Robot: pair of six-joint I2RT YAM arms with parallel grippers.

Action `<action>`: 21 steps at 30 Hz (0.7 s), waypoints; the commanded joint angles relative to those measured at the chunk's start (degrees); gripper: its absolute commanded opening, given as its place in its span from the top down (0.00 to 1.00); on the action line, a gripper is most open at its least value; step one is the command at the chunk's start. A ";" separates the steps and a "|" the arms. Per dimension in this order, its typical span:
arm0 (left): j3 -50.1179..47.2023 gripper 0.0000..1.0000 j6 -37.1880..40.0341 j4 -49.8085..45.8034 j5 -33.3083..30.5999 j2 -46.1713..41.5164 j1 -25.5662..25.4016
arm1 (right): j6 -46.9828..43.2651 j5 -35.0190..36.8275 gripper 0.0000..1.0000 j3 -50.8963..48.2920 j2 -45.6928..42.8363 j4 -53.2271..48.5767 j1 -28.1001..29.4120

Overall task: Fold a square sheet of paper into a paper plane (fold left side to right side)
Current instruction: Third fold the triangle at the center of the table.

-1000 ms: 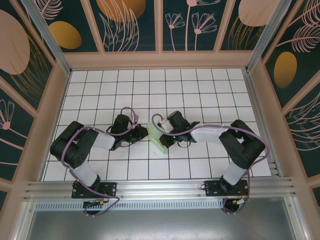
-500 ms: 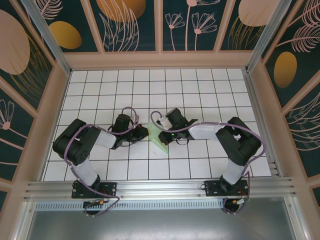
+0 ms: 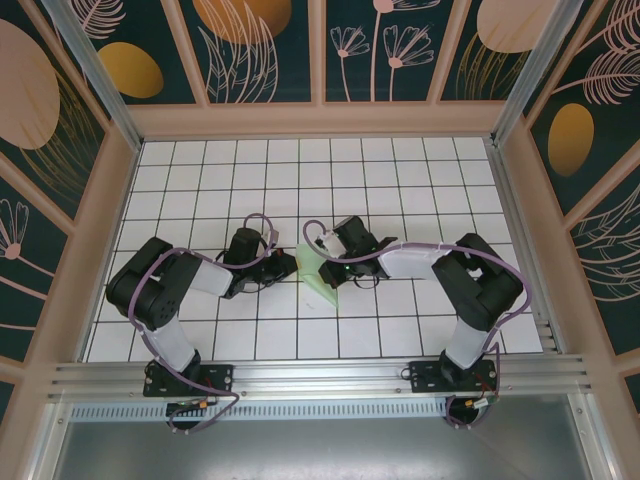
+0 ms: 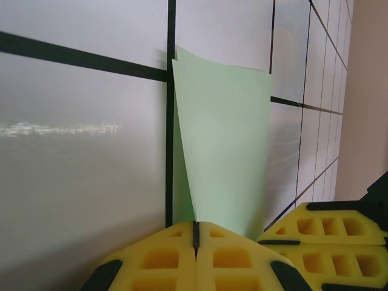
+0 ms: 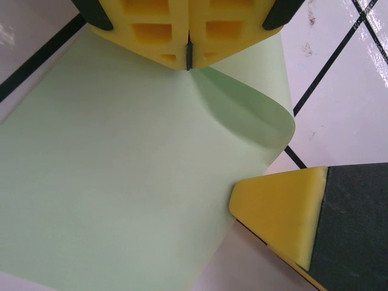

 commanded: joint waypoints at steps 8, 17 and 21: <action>0.76 1.00 1.21 -0.35 0.35 0.96 0.20 | 0.84 0.83 1.00 -0.04 0.72 -0.04 -0.85; 0.56 1.00 1.14 -0.18 0.23 0.88 0.20 | 0.76 1.13 1.00 -0.13 -0.22 -0.32 -1.02; 0.56 1.00 1.17 -0.16 0.23 0.95 0.20 | 0.84 0.88 1.00 -0.23 -0.70 -0.21 -1.10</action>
